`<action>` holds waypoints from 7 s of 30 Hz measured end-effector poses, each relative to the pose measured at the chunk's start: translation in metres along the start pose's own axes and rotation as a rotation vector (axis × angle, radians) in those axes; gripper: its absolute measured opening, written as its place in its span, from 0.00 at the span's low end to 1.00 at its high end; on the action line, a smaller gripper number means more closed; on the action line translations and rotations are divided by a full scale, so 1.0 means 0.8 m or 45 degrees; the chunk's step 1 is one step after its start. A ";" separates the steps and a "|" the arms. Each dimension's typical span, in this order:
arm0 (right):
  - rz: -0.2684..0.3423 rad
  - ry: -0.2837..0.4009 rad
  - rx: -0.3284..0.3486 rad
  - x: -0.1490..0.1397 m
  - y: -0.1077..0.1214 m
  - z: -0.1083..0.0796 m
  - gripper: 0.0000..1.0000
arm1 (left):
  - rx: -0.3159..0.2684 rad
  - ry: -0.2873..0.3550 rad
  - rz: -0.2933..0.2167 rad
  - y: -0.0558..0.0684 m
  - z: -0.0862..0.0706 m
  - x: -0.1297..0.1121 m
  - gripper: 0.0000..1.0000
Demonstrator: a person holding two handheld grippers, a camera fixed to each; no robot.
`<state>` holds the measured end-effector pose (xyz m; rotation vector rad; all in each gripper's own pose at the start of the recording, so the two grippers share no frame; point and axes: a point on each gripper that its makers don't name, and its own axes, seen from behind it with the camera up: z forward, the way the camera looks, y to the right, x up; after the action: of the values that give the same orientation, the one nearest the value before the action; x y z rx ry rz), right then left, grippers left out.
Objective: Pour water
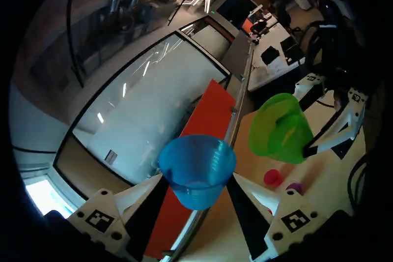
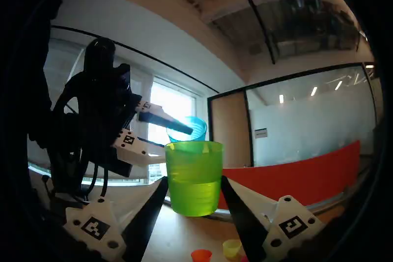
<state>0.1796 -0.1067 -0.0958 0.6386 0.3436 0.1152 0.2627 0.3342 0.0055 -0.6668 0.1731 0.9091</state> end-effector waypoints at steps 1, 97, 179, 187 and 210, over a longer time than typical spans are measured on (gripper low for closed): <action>-0.001 -0.001 0.001 0.000 0.000 0.000 0.81 | 0.001 -0.005 -0.033 0.000 0.000 -0.005 0.80; -0.013 0.102 0.020 0.005 -0.031 -0.001 0.81 | 0.067 -0.506 -1.237 0.324 0.013 -0.469 0.80; -0.026 0.106 0.037 0.006 -0.044 0.006 0.81 | 0.137 -0.580 -1.213 0.311 0.004 -0.494 0.91; -0.015 0.115 0.042 0.005 -0.047 0.008 0.81 | 0.143 -0.575 -1.198 0.309 0.004 -0.492 0.92; -0.002 0.135 0.011 0.000 -0.052 -0.016 0.81 | 0.145 -0.563 -1.184 0.313 0.000 -0.493 0.92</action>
<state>0.1754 -0.1329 -0.1305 0.6425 0.4474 0.1465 -0.1747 0.1766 0.0521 -0.3527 -0.4534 0.1256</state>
